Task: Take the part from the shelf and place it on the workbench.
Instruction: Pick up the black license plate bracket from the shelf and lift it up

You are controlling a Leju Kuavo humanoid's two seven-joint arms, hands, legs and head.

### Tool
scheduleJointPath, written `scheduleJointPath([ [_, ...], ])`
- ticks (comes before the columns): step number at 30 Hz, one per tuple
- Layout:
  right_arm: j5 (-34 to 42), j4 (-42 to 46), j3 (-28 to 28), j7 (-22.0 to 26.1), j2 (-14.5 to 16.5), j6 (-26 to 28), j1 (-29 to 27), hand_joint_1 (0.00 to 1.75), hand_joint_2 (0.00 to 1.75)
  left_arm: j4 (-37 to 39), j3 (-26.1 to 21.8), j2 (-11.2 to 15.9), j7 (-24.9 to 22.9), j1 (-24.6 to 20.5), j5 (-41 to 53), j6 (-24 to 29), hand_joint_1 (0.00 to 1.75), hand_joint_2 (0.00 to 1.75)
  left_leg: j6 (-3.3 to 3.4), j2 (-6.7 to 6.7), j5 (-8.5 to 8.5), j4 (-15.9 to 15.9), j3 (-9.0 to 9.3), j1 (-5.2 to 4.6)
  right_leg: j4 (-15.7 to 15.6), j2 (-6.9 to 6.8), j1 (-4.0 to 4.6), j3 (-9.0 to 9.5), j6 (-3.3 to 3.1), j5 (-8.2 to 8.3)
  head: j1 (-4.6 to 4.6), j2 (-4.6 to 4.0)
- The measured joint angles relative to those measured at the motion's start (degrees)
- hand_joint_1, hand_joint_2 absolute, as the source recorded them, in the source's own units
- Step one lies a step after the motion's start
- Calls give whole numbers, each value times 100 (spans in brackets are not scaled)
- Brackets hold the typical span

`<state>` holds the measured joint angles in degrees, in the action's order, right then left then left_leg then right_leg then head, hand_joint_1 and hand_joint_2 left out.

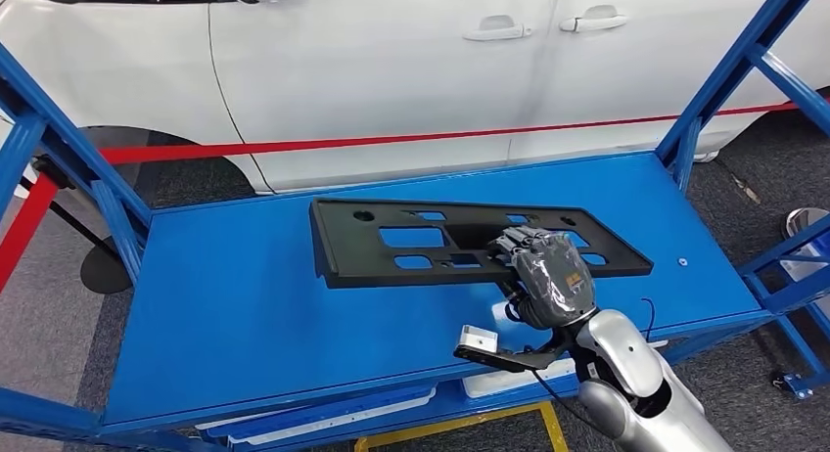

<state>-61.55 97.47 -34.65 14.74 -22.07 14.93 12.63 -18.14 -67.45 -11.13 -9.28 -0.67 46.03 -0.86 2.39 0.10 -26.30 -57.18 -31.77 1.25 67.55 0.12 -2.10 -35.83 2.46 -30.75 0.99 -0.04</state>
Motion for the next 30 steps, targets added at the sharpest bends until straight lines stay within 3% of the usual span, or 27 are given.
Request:
scheduleJointPath([
  [2,-49,79,-1,28,-2,162,16,175,175,0,-25,-14,-8,-8,31,4,0,175,-75,-8,-52,-100,-47,12,-623,2,-5,312,14,244,-1,0],
  [3,-50,111,-1,45,-7,208,24,175,175,0,-34,-17,-13,-13,37,5,0,175,-114,-14,-62,-138,-68,7,-774,12,6,379,-3,281,-2,0],
  [7,26,191,-3,113,-22,241,108,175,175,0,-83,-42,-39,-30,47,7,0,175,-250,-31,-89,-220,-168,-5,-790,25,36,275,-178,326,-3,0],
  [9,68,210,-14,143,-20,221,181,175,175,0,-116,-55,-53,-35,48,8,0,175,-282,-26,-425,-574,-320,8,-813,5,31,192,-288,401,-1,0],
  [11,108,221,-57,156,-16,171,259,175,175,0,-148,-75,-61,-39,48,7,0,175,-291,-26,-902,-1279,-555,6,-806,-11,73,96,-356,471,1,0],
  [12,127,222,-92,156,-14,139,295,175,175,0,-160,-85,-63,-42,48,7,0,175,-286,-26,-1043,-1588,-634,3,-798,-17,100,43,-373,506,1,0],
  [13,152,222,-134,153,-14,105,334,175,175,0,-170,-96,-66,-45,48,7,0,175,-269,-26,-1071,-1740,-636,-4,-786,-20,128,-12,-383,542,1,0],
  [14,180,222,-179,147,-13,75,376,175,175,0,-178,-106,-69,-50,48,6,0,175,-237,-26,-988,-1683,-539,-17,-773,-21,155,-67,-390,576,1,0],
  [15,210,222,-219,141,-13,52,422,175,175,0,-186,-116,-75,-56,48,6,0,175,-187,-27,-832,-1423,-344,-37,-758,-18,181,-118,-393,610,1,0],
  [17,287,235,-293,127,-4,21,532,175,175,-1,-200,-129,-97,-76,56,3,0,175,-50,-22,-609,-607,182,-97,-740,-14,210,-193,-384,684,-1,0],
  [19,385,258,-366,105,7,-6,656,175,175,-2,-210,-138,-140,-97,75,-33,0,175,13,-16,-544,-105,462,-152,-760,-26,200,-217,-331,772,-3,0],
  [21,513,279,-454,86,9,-45,804,175,175,8,-218,-152,-209,-112,108,-127,0,175,19,-13,-450,-5,440,-170,-815,-32,184,-223,-255,872,-4,0],
  [22,583,288,-501,85,6,-64,882,175,175,21,-222,-161,-242,-121,126,-175,0,175,37,1,-380,45,419,-159,-819,-25,178,-241,-223,862,-5,0],
  [23,652,305,-545,91,2,-78,960,175,175,35,-227,-168,-270,-131,143,-213,0,175,64,18,-298,90,384,-142,-761,-19,177,-273,-194,748,-7,0],
  [25,744,344,-614,111,-9,-88,1093,175,175,58,-236,-182,-296,-148,159,-250,0,175,103,47,-142,136,271,-115,-327,-11,157,-400,-137,232,-7,0],
  [26,778,364,-640,119,-14,-88,1143,175,175,65,-239,-187,-301,-151,165,-260,0,175,117,49,-83,127,186,-114,25,-12,144,-479,-109,-48,-7,0],
  [27,815,374,-666,125,-17,-85,1181,175,175,78,-241,-192,-303,-152,178,-266,0,175,111,50,-30,104,97,-112,379,-13,130,-541,-79,-223,-5,0],
  [28,857,382,-692,129,-19,-84,1210,175,175,92,-242,-195,-305,-152,195,-268,0,175,100,51,15,71,3,-109,633,-13,117,-550,-53,-259,-5,0],
  [29,899,390,-721,129,-23,-83,1238,175,175,109,-243,-197,-306,-152,219,-270,0,175,84,52,54,27,-95,-103,711,-14,102,-473,-31,-168,-5,0],
  [30,933,399,-747,128,-29,-83,1269,175,175,128,-243,-201,-307,-153,242,-270,0,175,62,53,85,-27,-191,-95,586,-16,86,-299,-14,-10,-5,0],
])
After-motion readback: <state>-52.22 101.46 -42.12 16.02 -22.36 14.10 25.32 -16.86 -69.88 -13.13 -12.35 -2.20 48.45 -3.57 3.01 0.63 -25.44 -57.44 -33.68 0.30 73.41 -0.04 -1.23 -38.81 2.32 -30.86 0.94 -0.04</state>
